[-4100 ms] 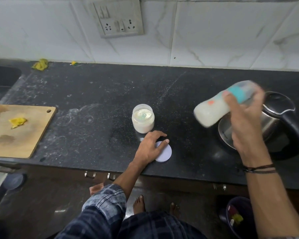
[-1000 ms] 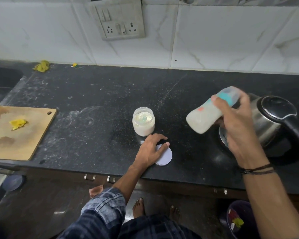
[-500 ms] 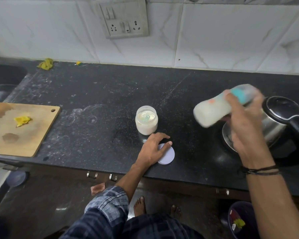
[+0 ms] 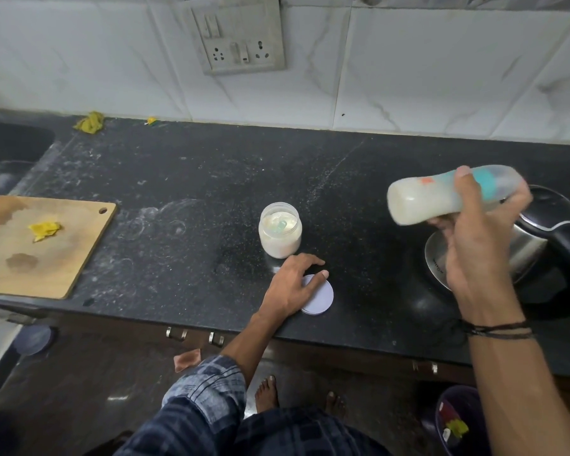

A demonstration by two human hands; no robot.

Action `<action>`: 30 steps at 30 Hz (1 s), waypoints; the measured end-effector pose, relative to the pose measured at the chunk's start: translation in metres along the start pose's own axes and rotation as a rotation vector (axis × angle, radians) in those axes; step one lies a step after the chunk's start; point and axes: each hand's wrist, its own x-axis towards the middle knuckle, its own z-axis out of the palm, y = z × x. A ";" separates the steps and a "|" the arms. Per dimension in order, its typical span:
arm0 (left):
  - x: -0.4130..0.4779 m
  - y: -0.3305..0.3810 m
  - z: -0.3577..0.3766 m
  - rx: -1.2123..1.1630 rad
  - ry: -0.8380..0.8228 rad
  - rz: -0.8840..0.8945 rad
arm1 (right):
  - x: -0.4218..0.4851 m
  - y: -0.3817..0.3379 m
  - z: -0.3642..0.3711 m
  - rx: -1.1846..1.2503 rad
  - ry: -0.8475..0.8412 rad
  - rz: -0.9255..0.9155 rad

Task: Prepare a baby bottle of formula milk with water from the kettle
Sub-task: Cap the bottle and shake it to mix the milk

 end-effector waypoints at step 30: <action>-0.001 -0.003 0.001 0.012 0.012 0.017 | -0.004 0.009 -0.016 -0.066 -0.243 0.071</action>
